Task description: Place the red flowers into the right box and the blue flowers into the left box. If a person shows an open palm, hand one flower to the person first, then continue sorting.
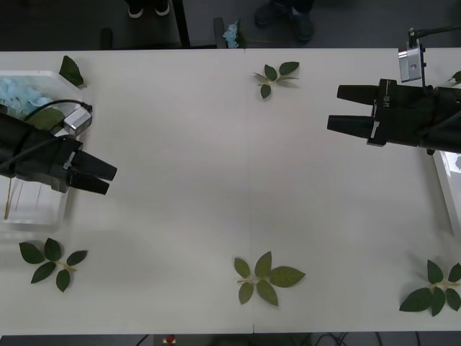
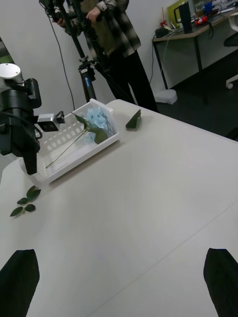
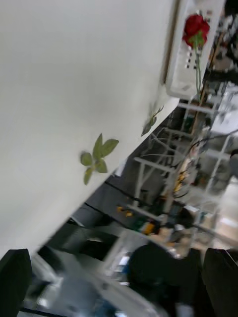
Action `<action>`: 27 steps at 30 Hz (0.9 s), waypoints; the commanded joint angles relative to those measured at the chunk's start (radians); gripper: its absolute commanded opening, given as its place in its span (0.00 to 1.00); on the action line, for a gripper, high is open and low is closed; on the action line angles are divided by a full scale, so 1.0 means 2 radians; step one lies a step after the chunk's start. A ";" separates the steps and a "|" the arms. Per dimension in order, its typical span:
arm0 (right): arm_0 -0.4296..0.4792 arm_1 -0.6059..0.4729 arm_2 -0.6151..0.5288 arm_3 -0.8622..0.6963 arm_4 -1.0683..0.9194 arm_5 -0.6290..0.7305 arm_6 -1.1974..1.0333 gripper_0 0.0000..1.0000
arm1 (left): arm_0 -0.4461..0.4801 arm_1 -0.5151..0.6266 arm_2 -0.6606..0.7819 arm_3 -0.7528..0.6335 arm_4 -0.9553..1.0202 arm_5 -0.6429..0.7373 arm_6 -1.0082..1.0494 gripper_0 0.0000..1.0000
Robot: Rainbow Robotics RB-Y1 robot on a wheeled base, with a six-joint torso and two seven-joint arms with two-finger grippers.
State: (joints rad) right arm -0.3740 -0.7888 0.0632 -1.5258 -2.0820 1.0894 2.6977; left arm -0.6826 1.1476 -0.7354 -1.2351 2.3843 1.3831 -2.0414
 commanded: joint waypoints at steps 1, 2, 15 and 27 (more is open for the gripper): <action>-0.005 -0.020 -0.002 -0.011 -0.003 0.002 0.004 0.97 | -0.005 0.004 -0.001 0.000 0.007 -0.018 -0.167 1.00; -0.005 -0.020 -0.002 -0.011 -0.003 0.002 0.004 0.97 | -0.002 0.004 0.000 0.000 0.010 -0.017 -0.201 1.00; -0.005 -0.020 -0.002 -0.011 -0.003 0.002 0.004 0.97 | 0.009 -0.002 -0.002 0.017 0.076 -0.017 -0.332 1.00; -0.005 -0.020 -0.002 -0.011 -0.003 0.002 0.004 0.96 | 0.021 -0.037 -0.002 0.044 0.127 -0.007 -0.332 1.00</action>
State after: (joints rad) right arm -0.3740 -0.7888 0.0632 -1.5258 -2.0820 1.0894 2.6977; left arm -0.6483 1.0885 -0.7372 -1.1801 2.6233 1.3516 -2.7113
